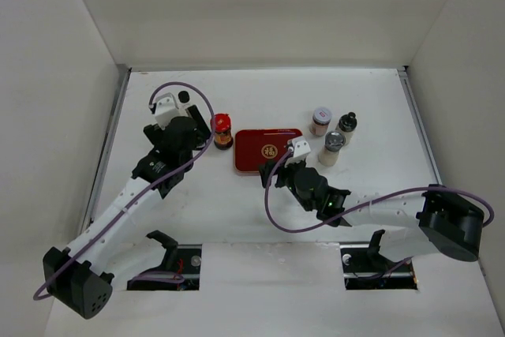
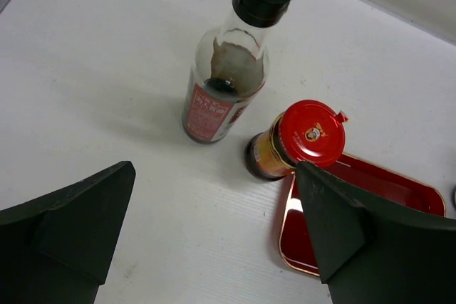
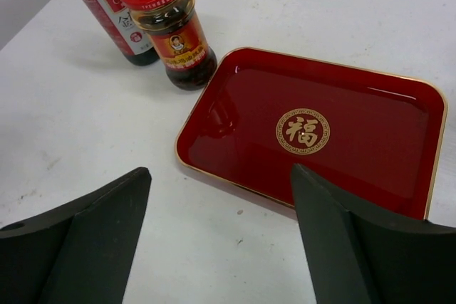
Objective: Organize the condiment bottles
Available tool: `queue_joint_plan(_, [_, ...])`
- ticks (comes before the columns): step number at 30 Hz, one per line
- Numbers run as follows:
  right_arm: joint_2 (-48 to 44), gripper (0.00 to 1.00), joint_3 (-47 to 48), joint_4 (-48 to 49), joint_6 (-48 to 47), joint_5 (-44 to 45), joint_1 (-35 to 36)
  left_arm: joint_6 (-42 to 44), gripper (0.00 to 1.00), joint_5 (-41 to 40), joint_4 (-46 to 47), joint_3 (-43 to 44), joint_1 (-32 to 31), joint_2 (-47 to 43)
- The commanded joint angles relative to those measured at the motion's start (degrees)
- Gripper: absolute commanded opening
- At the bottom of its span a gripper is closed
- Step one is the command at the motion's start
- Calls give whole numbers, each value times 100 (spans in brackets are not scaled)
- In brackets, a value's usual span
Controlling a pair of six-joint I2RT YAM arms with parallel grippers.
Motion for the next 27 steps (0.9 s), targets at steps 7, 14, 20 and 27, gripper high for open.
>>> queue_joint_plan(7, [-54, 43, 105, 329, 109, -276, 80, 694, 100, -145, 918, -1, 162, -204])
queue_joint_plan(14, [-53, 28, 176, 110, 170, -293, 80, 1327, 100, -31, 1499, 235, 144, 67])
queue_joint_plan(20, [-88, 37, 158, 109, 214, -276, 80, 1574, 79, 339, 1754, 464, 293, 577])
queue_joint_plan(27, [-9, 51, 158, 162, 197, -302, 80, 1697, 63, 356, 2219, 658, 653, 1113])
